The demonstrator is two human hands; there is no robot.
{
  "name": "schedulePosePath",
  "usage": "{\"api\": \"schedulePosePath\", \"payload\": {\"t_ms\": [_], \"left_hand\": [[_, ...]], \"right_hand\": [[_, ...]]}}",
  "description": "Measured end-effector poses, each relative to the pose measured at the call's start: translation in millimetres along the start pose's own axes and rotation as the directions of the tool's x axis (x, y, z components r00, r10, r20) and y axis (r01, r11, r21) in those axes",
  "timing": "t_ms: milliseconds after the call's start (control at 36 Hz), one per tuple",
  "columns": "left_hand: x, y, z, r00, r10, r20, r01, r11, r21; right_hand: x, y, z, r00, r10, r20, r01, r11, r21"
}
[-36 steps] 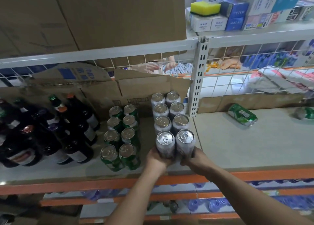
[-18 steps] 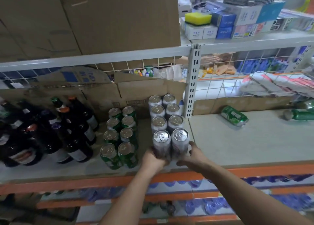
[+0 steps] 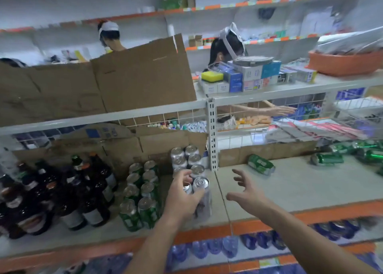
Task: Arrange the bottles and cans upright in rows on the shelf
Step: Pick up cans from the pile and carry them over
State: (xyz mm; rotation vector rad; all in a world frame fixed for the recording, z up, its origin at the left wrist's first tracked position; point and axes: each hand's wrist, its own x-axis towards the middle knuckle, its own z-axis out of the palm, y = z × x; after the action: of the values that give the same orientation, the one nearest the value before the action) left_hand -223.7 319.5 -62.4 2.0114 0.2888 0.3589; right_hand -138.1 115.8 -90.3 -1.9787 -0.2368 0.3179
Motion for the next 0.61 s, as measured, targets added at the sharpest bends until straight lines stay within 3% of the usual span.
{"api": "schedulePosePath", "payload": {"t_ms": [278,611], "left_hand": [[-20,84,115,0.968,0.116,0.221,-0.123,0.992,0.017],[-48,170,288,0.897,0.135,0.422,-0.156,0.988,0.015]], "right_hand": [[-56,22,-143,0.987,-0.028,-0.161,0.025,1.000,-0.017],[-132,109,-291,0.919,0.136,-0.369,-0.100,0.988,0.115]]}}
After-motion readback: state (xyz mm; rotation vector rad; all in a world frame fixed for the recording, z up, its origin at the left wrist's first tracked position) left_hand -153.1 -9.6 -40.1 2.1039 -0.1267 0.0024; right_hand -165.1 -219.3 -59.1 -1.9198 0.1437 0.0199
